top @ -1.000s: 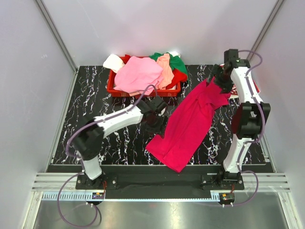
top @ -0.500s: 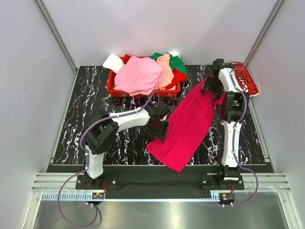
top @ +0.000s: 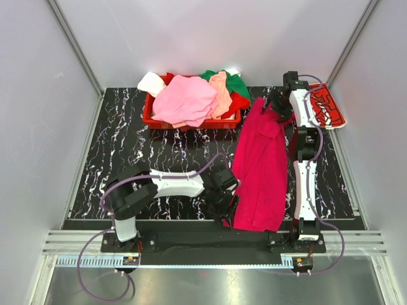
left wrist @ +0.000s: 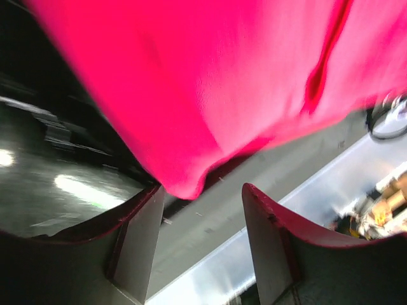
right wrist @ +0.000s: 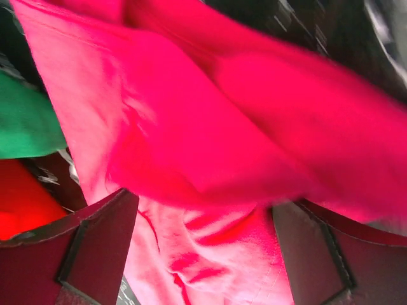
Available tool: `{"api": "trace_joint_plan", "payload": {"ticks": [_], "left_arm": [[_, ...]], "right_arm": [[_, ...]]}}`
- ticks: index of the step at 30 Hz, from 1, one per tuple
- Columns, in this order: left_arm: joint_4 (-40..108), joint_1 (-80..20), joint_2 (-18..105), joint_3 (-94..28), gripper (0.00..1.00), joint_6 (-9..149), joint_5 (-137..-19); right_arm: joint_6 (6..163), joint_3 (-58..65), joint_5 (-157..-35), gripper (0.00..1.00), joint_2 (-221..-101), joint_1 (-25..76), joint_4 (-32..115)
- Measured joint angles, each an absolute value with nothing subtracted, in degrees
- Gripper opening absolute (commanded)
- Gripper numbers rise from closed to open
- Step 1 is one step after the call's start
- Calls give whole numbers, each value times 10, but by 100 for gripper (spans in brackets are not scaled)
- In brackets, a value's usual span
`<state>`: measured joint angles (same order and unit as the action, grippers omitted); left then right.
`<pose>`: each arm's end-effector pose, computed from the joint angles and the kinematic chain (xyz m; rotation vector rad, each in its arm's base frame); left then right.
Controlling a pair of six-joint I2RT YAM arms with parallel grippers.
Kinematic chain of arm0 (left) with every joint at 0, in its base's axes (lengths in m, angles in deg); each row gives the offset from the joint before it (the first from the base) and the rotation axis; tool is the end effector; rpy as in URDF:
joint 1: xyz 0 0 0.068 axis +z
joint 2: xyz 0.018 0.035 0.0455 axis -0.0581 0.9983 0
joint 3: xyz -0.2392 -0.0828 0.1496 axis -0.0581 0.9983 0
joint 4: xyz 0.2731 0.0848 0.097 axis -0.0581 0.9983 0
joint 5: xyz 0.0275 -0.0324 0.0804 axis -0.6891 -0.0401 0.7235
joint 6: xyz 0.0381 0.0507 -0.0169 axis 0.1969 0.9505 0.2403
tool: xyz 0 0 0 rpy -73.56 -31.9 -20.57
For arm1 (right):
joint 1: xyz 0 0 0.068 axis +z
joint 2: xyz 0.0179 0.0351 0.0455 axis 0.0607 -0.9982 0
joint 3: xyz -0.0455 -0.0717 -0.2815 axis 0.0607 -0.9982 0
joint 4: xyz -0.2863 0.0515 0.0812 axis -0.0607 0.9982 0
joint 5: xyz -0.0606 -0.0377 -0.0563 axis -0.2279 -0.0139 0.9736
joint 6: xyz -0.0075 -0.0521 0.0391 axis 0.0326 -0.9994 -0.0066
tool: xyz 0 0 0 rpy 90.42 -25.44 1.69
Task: Fold and stack the t-shirts
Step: Fold the tshirt
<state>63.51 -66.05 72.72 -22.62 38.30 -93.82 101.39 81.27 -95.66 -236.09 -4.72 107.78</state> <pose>0.1574 -0.3514 0.1261 -0.6104 -2.8495 0.7872 0.6157 -0.0068 0.1589 0.5715 2.7422 0.2744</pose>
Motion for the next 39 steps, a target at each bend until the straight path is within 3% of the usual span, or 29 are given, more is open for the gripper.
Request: {"api": "trace_joint_plan", "payload": {"ticks": [5,8,13,17,21,25,29,32,39], "left_arm": [[667,-705,739,-240,61,367,-948],[692,-707,738,-268,64,366,-944],[744,-702,708,-320,67,382,-896],[764,-689,652,-318,67,389,-859],[763,-666,596,-290,66,391,-825],[735,-644,572,-246,63,391,-801],[685,-639,583,-197,66,383,-793],[633,-642,608,-169,69,367,-793],[557,-660,659,-162,70,337,-798]], "right_arm": [[1005,823,-985,100,-2368,-46,1019],[994,804,-993,100,-2358,-45,1001],[976,679,-994,100,-2280,-45,978],[987,498,-961,100,-2130,-45,984],[1029,236,-900,100,-1877,-33,957],[1087,-3,-858,100,-1630,48,960],[1169,-204,-876,100,-1491,127,947],[1211,-274,-884,100,-1439,130,963],[1247,-271,-874,100,-1351,131,975]]}}
